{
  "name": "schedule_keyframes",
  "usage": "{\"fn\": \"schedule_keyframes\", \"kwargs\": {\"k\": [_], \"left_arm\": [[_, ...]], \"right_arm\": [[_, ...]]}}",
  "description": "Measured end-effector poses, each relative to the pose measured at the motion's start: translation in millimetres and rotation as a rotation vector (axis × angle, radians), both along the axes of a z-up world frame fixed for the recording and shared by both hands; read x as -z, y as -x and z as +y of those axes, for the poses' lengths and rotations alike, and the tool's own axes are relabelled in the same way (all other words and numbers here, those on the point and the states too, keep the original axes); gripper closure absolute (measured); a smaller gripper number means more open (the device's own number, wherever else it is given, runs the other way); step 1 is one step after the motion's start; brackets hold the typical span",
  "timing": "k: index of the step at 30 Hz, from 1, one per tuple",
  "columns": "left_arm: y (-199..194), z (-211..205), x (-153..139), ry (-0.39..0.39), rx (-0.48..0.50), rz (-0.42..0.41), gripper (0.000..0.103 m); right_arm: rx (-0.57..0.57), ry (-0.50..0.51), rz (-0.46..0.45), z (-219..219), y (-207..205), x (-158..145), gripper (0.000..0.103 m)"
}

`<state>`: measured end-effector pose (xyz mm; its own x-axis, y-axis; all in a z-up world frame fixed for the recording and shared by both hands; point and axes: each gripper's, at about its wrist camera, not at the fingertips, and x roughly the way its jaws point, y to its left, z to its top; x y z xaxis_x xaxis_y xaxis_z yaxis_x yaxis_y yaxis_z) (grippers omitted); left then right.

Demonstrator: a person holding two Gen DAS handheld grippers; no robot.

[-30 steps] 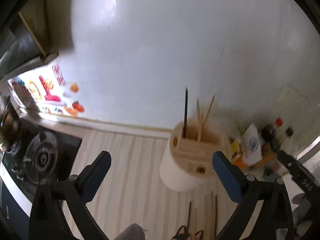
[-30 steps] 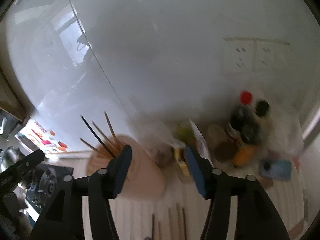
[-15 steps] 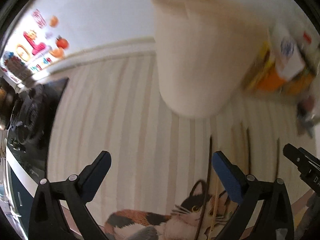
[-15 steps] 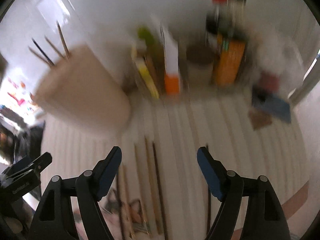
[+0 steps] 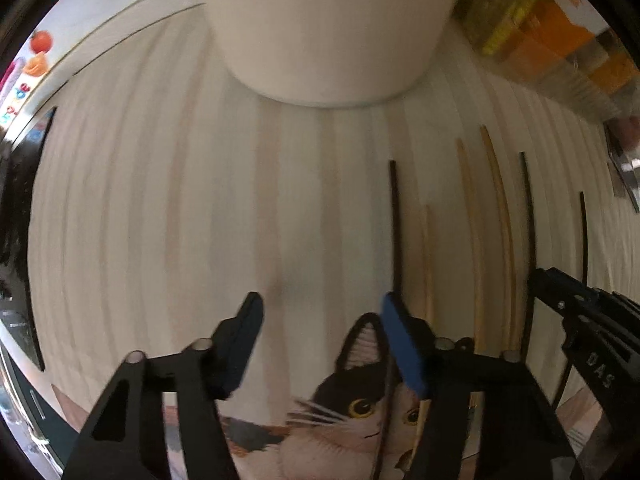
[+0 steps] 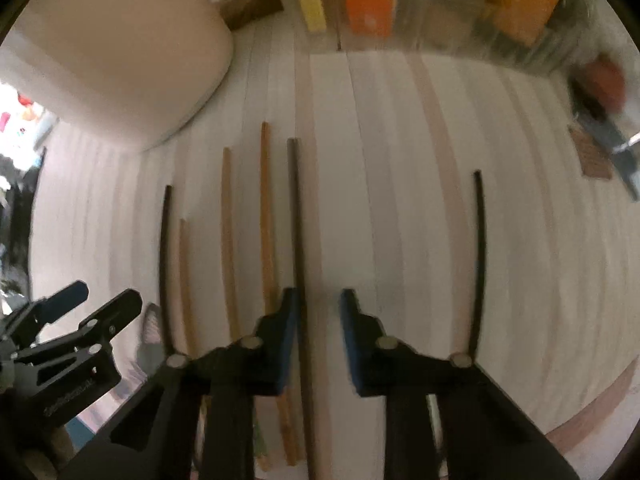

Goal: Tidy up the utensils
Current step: 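Open both tools and move them back to the chopstick row, then grasp a black chopstick with the right tool while the left tool grasps another black one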

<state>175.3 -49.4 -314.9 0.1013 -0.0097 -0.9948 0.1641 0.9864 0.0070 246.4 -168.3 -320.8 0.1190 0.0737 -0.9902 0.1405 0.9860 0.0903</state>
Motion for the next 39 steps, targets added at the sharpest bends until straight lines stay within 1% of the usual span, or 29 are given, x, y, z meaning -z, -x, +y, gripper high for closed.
{"fn": "schedule_keyframes", "kwargs": {"k": [1,2,3,4,5,9,14,16,18,21,23,25,27,29,31,33,34,36,37,39], "left_arm": [[0,-2,0,0.005,0.007,-0.004,0.062],[0,-4,-1,0.009,0.011,-0.018,0.067],[0,-7,-3,0.016,0.022,-0.023,0.077],[0,-9,-4,0.012,0.029,-0.027,0.093],[0,-10,-5,0.007,0.035,-0.027,0.100],[1,-6,-7,-0.029,0.038,-0.031,0.101],[6,25,-8,-0.055,-0.009,-0.013,0.101],[9,36,-9,-0.052,-0.032,0.002,0.101],[13,44,-9,-0.036,-0.050,0.015,0.101],[15,47,-11,-0.021,-0.063,0.013,0.100],[17,58,-8,-0.021,-0.069,0.015,0.101],[11,63,-11,-0.018,-0.073,0.021,0.101],[4,67,-11,-0.001,-0.084,0.025,0.101],[0,74,-11,0.018,-0.094,0.032,0.101],[-1,93,-9,0.033,-0.099,0.039,0.100],[-4,103,-9,0.052,-0.105,0.047,0.100],[-4,107,-9,0.068,-0.113,0.057,0.100],[-5,112,-9,0.144,-0.127,0.093,0.100],[-3,113,-11,0.201,-0.128,0.107,0.100],[1,106,-17,0.288,-0.091,0.113,0.100]], "right_arm": [[0.010,-0.011,-0.003,-3,3,1,0.088],[0.022,-0.008,0.006,-6,5,2,0.089],[0.030,0.004,0.013,-10,7,3,0.093],[0.040,0.018,0.020,-14,9,4,0.096],[0.048,0.028,0.027,-18,11,5,0.097],[0.068,0.025,0.050,-35,20,12,0.096],[0.065,0.019,0.066,-48,31,18,0.096],[0.059,0.020,0.071,-52,31,17,0.096],[0.035,-0.007,0.082,-50,32,18,0.096],[-0.046,-0.067,0.121,-35,30,24,0.097],[-0.100,-0.045,0.130,-27,34,25,0.097],[-0.113,-0.026,0.136,-26,37,26,0.096],[-0.097,-0.025,0.157,-28,39,28,0.093],[-0.089,-0.022,0.159,-25,39,27,0.092],[-0.074,-0.001,0.150,-24,42,27,0.092],[-0.066,0.019,0.148,-18,44,26,0.093],[-0.072,0.033,0.150,-8,37,22,0.097],[-0.093,0.039,0.154,-4,36,23,0.097],[-0.091,0.035,0.159,-2,35,22,0.097],[-0.089,0.031,0.169,-6,29,24,0.097]]}}
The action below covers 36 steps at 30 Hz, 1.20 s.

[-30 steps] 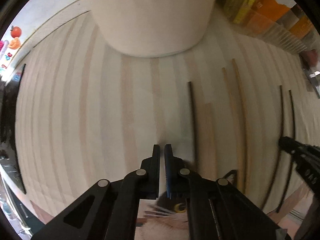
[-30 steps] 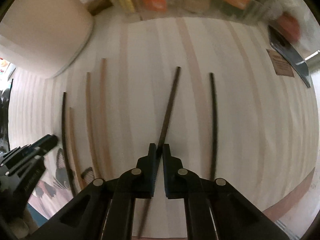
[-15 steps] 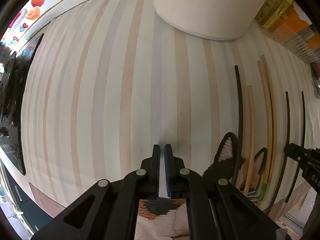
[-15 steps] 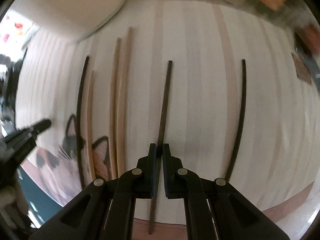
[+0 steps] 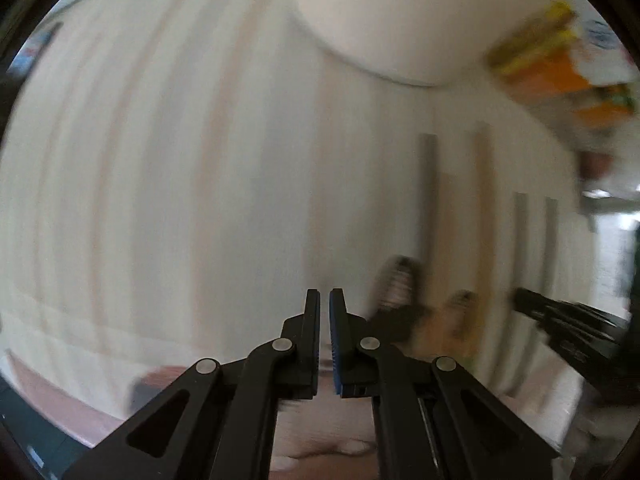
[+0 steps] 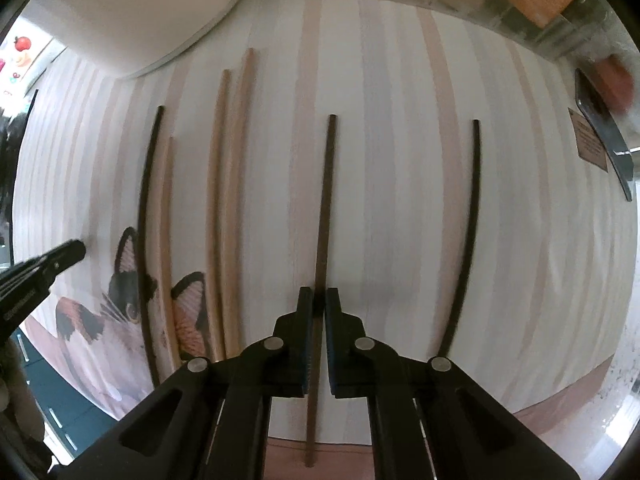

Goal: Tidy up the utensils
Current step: 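Grasp a black chopstick with the right tool while the left tool grasps another black one, then lift both black chopsticks and lower them into the cream holder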

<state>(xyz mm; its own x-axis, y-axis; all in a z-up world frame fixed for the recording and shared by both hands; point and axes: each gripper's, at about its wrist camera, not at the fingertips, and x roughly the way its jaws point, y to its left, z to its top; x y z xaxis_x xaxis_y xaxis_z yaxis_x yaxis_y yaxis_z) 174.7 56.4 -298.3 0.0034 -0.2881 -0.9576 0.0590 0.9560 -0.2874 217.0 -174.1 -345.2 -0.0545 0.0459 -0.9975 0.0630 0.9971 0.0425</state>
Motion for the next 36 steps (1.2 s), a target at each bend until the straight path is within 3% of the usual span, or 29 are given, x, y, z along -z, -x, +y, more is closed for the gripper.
{"fn": "schedule_keyframes", "kwargs": {"k": [4,9,14,21,29,36], "left_arm": [[4,-27,-2,0.021,0.092,-0.007,0.099],[4,-43,13,-0.026,0.138,0.014,0.096],[3,-60,10,-0.097,0.167,-0.036,0.099],[6,-51,12,-0.071,0.127,-0.019,0.099],[8,-10,7,-0.138,0.060,-0.045,0.099],[1,9,10,-0.121,0.023,-0.020,0.098]], "right_arm": [[0.028,-0.048,0.017,-21,-4,-1,0.097],[0.059,-0.064,0.011,-23,-8,5,0.097],[0.067,-0.061,0.003,-25,-8,6,0.097],[0.059,-0.047,-0.001,-23,2,4,0.097],[0.058,-0.050,0.004,-29,3,-2,0.097],[0.030,-0.029,0.008,-24,4,-5,0.097]]}}
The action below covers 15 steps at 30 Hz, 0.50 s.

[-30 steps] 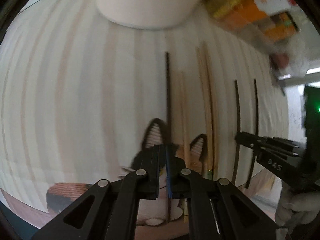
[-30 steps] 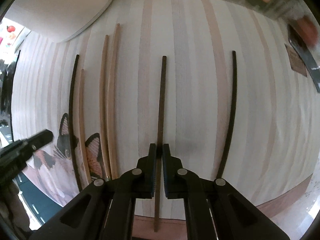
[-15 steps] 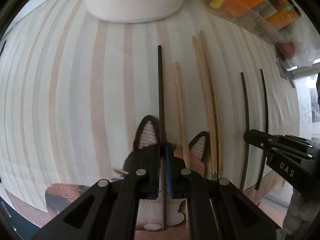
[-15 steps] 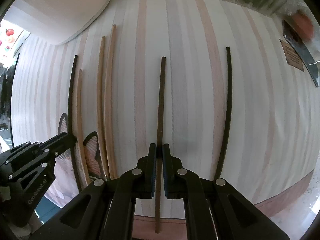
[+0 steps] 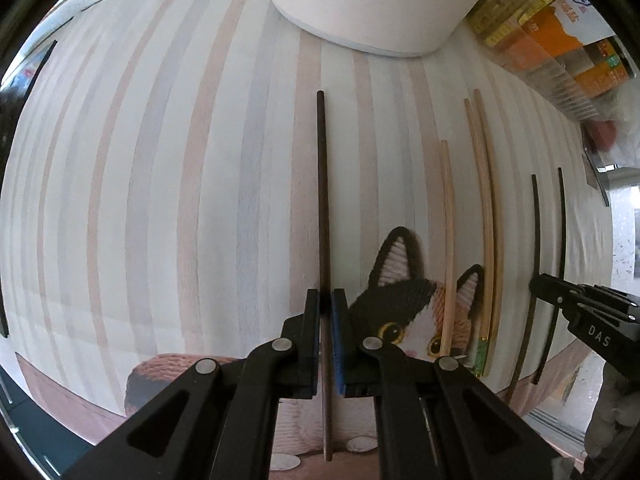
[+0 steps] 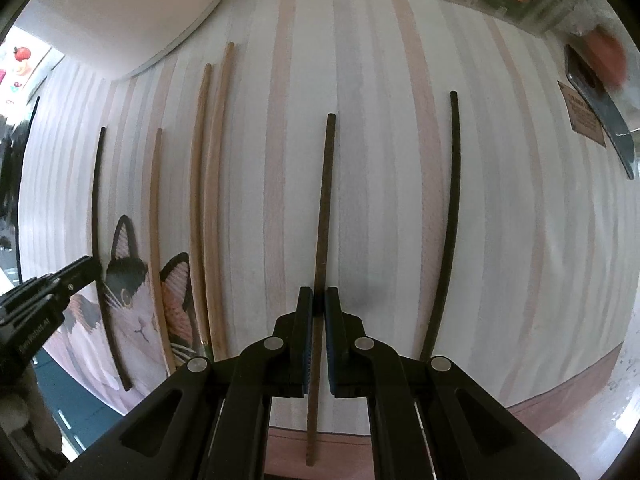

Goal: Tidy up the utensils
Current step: 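Lift both black chopsticks and lower them into the cream holder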

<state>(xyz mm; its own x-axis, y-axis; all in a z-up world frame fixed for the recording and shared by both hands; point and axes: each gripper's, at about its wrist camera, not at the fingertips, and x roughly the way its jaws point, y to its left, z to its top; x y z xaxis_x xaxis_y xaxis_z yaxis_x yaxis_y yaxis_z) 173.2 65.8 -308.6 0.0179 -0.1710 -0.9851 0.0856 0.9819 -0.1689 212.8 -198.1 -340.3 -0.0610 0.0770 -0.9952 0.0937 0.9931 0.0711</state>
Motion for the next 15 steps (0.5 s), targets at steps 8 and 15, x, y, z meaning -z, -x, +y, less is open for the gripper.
{"fn": "schedule_keyframes", "kwargs": {"k": [8,15], "left_arm": [[-14,-7,5,-0.036,0.011,-0.003,0.097],[-5,-41,11,-0.060,0.012,-0.008,0.097]], "right_arm": [[0.009,-0.001,0.030,9,-1,2,0.092],[0.001,0.010,0.036,16,-4,4,0.077]]}}
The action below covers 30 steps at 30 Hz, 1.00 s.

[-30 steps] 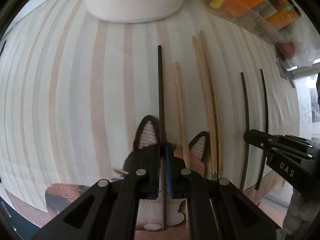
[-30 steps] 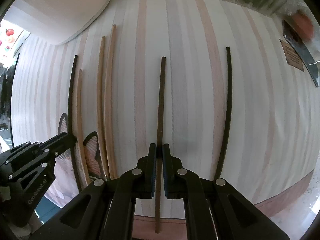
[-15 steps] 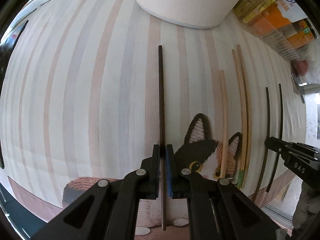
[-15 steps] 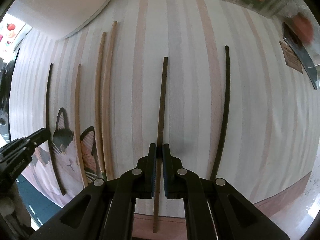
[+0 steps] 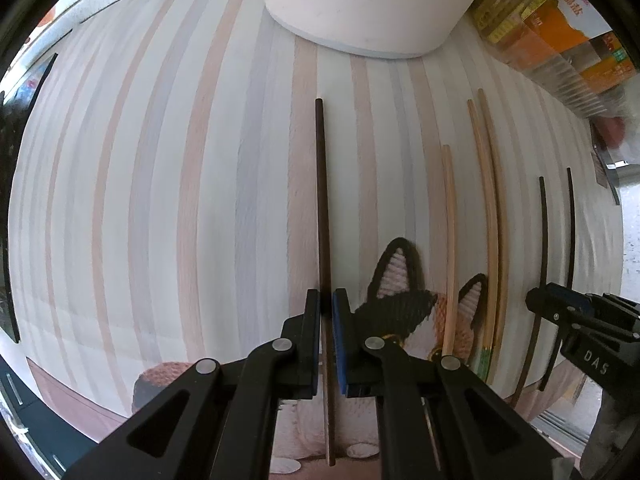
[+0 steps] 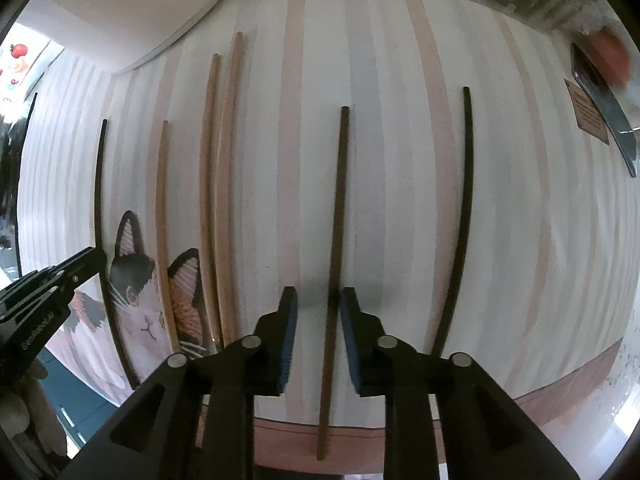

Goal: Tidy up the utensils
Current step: 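Lift both black chopsticks and lower them into the cream holder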

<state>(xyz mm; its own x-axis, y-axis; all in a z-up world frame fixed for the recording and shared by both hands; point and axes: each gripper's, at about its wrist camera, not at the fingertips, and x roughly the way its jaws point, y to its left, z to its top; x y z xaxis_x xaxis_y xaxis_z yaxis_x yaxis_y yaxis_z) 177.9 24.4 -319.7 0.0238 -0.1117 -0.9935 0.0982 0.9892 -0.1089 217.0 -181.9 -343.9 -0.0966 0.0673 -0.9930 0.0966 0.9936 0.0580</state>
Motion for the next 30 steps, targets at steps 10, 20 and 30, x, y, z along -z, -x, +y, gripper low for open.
{"fn": "schedule_keyframes", "kwargs": {"k": [10,20,30], "left_arm": [[13,-22,1,-0.065,0.044,-0.014,0.097],[25,-45,-4,-0.096,0.062,-0.054,0.099],[50,-46,-71,-0.020,0.045,-0.213,0.099]], "right_arm": [[-0.017,0.074,-0.026,17,1,-7,0.082],[0.027,0.088,-0.075,23,16,-13,0.097],[0.059,-0.029,-0.197,2,32,-56,0.097]]}}
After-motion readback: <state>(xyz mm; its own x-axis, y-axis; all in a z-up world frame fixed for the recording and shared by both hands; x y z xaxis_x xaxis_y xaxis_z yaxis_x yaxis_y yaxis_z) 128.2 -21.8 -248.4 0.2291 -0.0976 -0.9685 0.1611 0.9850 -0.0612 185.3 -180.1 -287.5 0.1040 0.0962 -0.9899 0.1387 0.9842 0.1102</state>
